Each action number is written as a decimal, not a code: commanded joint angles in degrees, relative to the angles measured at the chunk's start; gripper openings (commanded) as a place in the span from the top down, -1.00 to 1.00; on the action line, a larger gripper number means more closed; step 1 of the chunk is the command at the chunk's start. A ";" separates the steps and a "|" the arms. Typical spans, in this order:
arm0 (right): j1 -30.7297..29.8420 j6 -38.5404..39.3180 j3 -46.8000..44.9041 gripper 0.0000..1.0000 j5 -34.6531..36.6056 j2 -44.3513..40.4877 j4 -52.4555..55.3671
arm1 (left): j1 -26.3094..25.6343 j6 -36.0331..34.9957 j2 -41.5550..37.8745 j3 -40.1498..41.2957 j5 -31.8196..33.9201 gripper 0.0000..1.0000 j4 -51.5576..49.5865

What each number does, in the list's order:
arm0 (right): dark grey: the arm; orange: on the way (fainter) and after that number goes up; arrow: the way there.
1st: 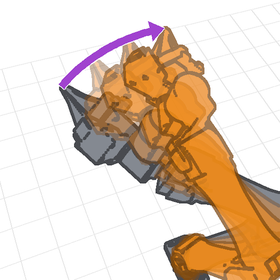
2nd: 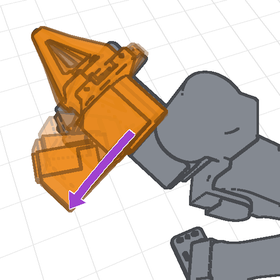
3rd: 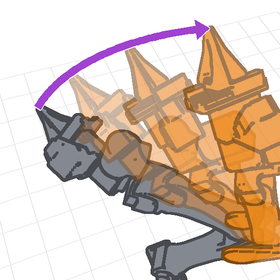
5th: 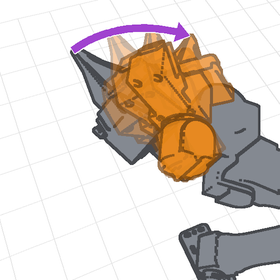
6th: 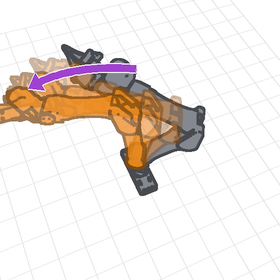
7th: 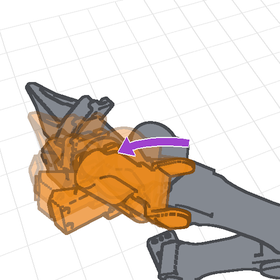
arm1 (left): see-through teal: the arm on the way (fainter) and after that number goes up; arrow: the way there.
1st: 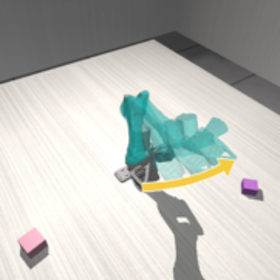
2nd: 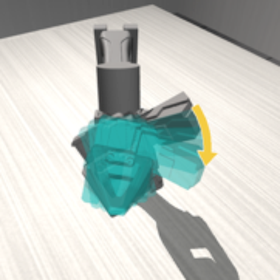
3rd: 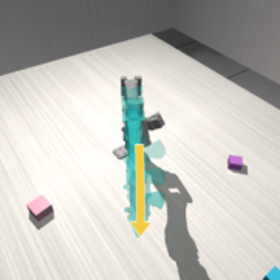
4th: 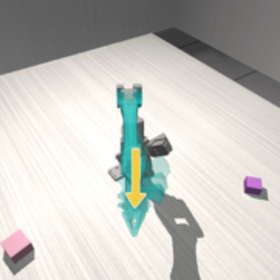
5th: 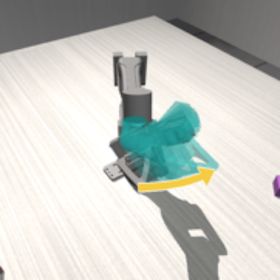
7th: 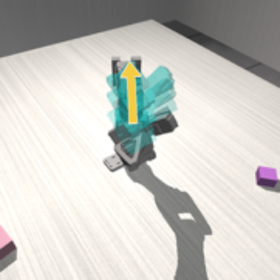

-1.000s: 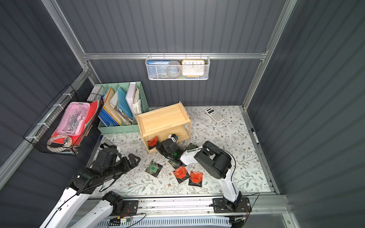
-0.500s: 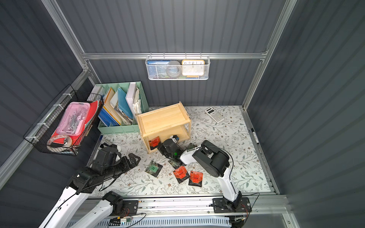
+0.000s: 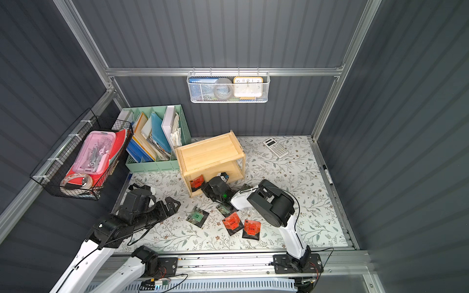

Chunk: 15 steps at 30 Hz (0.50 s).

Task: Place the tea bags on the shelf by color
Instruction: Place the tea bag on the shelf.

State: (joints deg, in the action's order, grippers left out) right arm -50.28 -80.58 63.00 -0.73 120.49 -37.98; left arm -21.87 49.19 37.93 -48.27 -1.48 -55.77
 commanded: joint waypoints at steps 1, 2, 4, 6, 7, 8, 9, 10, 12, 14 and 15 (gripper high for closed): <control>0.27 -0.46 1.15 1.00 -0.94 1.37 1.75 | -0.27 -1.38 0.21 -1.30 0.76 -1.00 -1.45; 0.27 -0.46 1.16 1.00 -1.01 1.42 1.81 | -0.26 -1.33 0.22 -1.25 0.75 -1.00 -1.44; 0.36 -0.55 1.07 1.00 -0.85 1.34 2.08 | -0.28 -1.37 0.30 -1.16 0.68 -1.00 -1.34; 0.36 -0.64 1.07 0.92 -0.78 1.12 2.42 | -0.26 -1.28 0.22 -1.13 0.64 -1.00 -1.35; 0.36 -0.64 1.11 0.77 -0.65 1.04 2.76 | -0.24 -1.24 0.21 -1.07 0.68 -1.00 -1.34; 0.36 -0.55 1.16 0.67 -0.63 0.85 3.17 | -0.28 -1.20 0.19 -1.08 0.68 -1.00 -1.29; 0.45 -0.38 1.22 0.60 -0.54 0.65 3.70 | -0.28 -1.20 0.21 -1.07 0.68 -1.00 -1.27; 0.45 -0.27 1.25 0.56 -0.44 0.35 4.07 | -0.28 -1.12 0.26 -1.04 0.68 -1.00 -1.20; 0.54 -0.11 1.33 0.50 -0.43 0.04 4.74 | -0.23 -1.20 0.28 -1.04 0.77 -1.00 -1.18; 0.71 -0.11 1.25 0.48 -0.32 -0.15 4.99 | -0.26 -1.17 0.30 -1.11 0.75 -1.00 -1.13; 0.80 -0.11 1.12 0.48 -0.39 -0.27 5.15 | -0.28 -1.20 0.39 -1.15 0.75 -1.00 -1.05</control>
State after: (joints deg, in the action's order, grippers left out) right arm -49.91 -81.19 63.11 -1.50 120.49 -34.65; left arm -21.87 49.17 38.06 -48.27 -1.43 -55.75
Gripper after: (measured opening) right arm 0.260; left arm 0.997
